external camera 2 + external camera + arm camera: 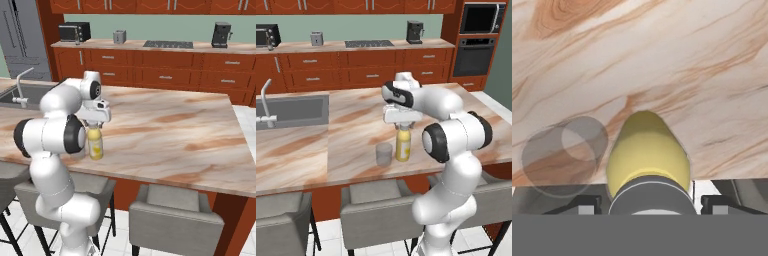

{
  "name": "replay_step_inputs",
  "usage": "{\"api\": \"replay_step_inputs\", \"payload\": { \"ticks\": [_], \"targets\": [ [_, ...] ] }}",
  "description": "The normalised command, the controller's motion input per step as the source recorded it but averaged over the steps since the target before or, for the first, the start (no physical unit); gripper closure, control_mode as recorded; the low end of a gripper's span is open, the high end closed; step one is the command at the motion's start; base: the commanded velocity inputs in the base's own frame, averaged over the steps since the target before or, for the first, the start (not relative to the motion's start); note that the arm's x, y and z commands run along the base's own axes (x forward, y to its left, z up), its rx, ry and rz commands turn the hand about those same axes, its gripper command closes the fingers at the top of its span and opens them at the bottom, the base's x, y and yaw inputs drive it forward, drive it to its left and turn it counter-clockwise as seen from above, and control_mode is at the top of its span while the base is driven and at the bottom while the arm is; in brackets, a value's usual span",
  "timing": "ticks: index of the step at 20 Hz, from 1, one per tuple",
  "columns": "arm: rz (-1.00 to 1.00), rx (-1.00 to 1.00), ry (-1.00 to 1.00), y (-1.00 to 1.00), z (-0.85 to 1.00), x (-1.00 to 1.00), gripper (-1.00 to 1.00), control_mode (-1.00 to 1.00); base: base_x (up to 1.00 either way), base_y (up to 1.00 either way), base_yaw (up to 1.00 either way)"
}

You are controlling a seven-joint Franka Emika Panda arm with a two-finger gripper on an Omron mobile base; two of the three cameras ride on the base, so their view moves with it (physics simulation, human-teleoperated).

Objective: There is a wine glass and glass cup on the dining counter. Place the wine bottle next to the wine glass and the juice bottle next to the glass cup.

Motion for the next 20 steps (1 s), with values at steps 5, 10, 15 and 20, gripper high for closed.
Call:
{"api": "replay_step_inputs", "payload": {
  "ticks": [5, 10, 15, 20],
  "targets": [
    [0.03, 0.00, 0.02, 0.00, -0.35, 0.15, 1.00, -1.00, 0.00, 0.00, 0.00],
    [0.00, 0.01, 0.00, 0.00, -0.06, 0.01, -1.00, -1.00, 0.00, 0.00, 0.00],
    [0.00, 0.00, -0.01, 0.02, -0.01, -0.03, -1.00, -1.00, 0.00, 0.00, 0.00],
    [0.00, 0.00, -0.09, 0.00, 0.10, -0.14, -1.00, -1.00, 0.00, 0.00, 0.00]
  ]
}}
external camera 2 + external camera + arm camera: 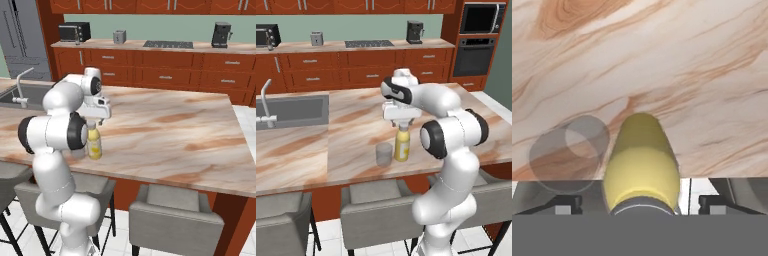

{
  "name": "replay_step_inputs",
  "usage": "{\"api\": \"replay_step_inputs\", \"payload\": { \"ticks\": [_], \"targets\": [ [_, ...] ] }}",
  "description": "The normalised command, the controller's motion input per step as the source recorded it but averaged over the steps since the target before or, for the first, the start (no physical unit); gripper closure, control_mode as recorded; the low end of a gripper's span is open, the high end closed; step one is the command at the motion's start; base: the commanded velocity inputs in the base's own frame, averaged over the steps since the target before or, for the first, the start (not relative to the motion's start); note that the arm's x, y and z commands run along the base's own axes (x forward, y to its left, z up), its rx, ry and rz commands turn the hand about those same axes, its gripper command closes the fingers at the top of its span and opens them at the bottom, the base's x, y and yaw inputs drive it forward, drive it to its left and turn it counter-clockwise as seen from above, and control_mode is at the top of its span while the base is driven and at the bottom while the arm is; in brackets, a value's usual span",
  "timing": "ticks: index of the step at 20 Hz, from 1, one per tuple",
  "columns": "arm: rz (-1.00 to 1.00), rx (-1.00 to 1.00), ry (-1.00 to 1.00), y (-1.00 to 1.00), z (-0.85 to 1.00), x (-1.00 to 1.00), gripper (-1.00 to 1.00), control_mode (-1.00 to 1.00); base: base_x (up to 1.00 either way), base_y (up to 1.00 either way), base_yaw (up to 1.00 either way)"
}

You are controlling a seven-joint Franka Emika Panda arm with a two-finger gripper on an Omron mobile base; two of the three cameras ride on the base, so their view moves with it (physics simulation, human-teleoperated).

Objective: There is a wine glass and glass cup on the dining counter. Place the wine bottle next to the wine glass and the juice bottle next to the glass cup.

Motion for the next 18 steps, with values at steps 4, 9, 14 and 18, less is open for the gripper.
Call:
{"api": "replay_step_inputs", "payload": {
  "ticks": [4, 9, 14, 18],
  "targets": [
    [0.00, 0.00, -0.15, 0.00, 0.27, -0.17, -1.00, -1.00, 0.00, 0.00, 0.00],
    [-0.01, 0.00, -0.23, 0.00, 0.39, -0.25, -1.00, -1.00, 0.00, 0.00, 0.00],
    [-0.06, 0.00, -0.21, -0.13, 0.49, -0.39, -1.00, -1.00, 0.00, 0.00, 0.00],
    [-0.12, 0.00, -0.15, -0.26, 0.30, -0.60, -1.00, -1.00, 0.00, 0.00, 0.00]
  ]
}}
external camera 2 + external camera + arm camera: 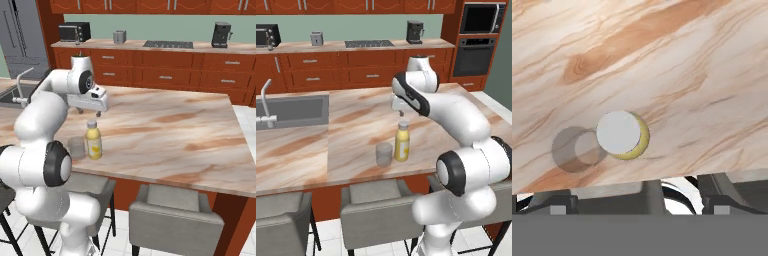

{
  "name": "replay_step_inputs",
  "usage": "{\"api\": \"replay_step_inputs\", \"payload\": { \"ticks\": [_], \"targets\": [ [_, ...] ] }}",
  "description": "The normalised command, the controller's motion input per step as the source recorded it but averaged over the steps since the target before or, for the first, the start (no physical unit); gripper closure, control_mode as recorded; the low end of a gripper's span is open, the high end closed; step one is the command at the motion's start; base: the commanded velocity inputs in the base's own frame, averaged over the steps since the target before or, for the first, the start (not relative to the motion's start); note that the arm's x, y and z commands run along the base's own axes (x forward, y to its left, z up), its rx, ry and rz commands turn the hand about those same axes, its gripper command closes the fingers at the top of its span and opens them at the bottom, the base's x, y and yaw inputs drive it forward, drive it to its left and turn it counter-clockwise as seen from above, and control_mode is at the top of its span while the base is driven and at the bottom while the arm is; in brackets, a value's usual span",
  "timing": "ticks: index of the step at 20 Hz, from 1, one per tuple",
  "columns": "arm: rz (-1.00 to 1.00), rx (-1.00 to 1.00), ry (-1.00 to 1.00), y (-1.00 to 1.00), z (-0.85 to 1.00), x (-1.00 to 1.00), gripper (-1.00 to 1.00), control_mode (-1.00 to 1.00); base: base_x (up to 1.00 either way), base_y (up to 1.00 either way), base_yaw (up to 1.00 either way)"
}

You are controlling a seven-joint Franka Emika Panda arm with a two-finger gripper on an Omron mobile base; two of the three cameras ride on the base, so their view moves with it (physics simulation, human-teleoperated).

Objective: There is a wine glass and glass cup on the dining counter. Place the wine bottle next to the wine glass and the juice bottle next to the glass cup.

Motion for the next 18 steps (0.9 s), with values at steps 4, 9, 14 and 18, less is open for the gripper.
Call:
{"api": "replay_step_inputs", "payload": {
  "ticks": [4, 9, 14, 18],
  "targets": [
    [-0.15, 0.00, -0.09, -0.27, 0.11, -0.74, -1.00, -1.00, 0.00, 0.00, 0.00],
    [-0.15, 0.00, -0.11, -0.25, 0.07, -0.81, -1.00, -1.00, 0.00, 0.00, 0.00],
    [-0.11, 0.00, -0.12, -0.26, 0.08, -0.78, -1.00, -1.00, 0.00, 0.00, 0.00],
    [-0.03, 0.00, -0.08, -0.37, 0.20, -0.64, -1.00, -1.00, 0.00, 0.00, 0.00]
  ]
}}
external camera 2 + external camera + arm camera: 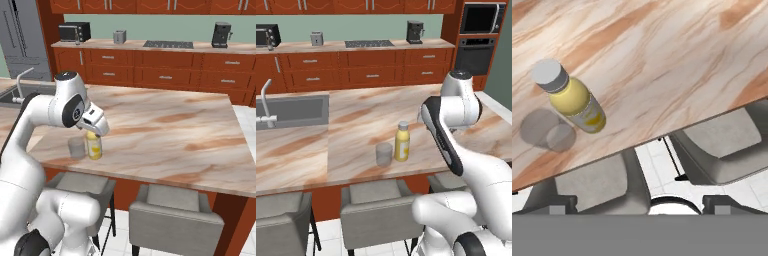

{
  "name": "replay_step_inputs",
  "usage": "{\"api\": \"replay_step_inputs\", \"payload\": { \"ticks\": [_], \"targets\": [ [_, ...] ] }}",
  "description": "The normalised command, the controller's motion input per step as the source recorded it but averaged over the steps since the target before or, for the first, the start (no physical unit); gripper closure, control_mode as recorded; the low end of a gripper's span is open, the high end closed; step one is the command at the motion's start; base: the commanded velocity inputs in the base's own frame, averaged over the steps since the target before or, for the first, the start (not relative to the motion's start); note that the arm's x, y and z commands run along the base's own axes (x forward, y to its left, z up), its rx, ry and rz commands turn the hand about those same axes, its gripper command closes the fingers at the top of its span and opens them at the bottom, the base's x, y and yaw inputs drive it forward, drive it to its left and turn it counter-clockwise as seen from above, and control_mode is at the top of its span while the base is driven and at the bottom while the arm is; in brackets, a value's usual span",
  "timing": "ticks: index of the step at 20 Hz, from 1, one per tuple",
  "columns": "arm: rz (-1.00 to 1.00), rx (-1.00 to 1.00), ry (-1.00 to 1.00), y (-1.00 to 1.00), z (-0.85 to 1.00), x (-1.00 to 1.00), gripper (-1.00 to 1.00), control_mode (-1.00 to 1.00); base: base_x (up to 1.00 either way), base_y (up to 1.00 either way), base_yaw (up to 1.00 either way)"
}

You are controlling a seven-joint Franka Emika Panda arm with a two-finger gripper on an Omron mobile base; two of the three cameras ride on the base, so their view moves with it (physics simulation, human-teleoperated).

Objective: There is a wine glass and glass cup on the dining counter. Place the wine bottle next to the wine glass and the juice bottle next to the glass cup.

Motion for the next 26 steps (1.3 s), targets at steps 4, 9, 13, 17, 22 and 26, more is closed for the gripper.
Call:
{"api": "replay_step_inputs", "payload": {
  "ticks": [4, 9, 13, 17, 22, 26],
  "targets": [
    [0.00, 0.00, -0.10, -0.40, 0.22, -0.65, -1.00, -1.00, 0.00, 0.00, 0.00],
    [0.00, 0.00, -0.05, -0.12, 0.08, -0.54, -1.00, -1.00, 0.00, 0.00, 0.00],
    [0.01, 0.00, -0.02, 0.00, 0.04, -0.17, -1.00, -1.00, 0.00, 0.00, 0.00],
    [0.00, 0.00, 0.00, 0.00, 0.00, 0.00, -1.00, -1.00, 0.00, 0.00, 0.00],
    [0.00, 0.00, 0.00, 0.00, 0.00, 0.00, -1.00, -1.00, 0.00, 0.00, 0.00],
    [0.00, 0.00, 0.00, 0.00, 0.00, 0.00, -1.00, -1.00, 0.00, 0.00, 0.00]
  ]
}}
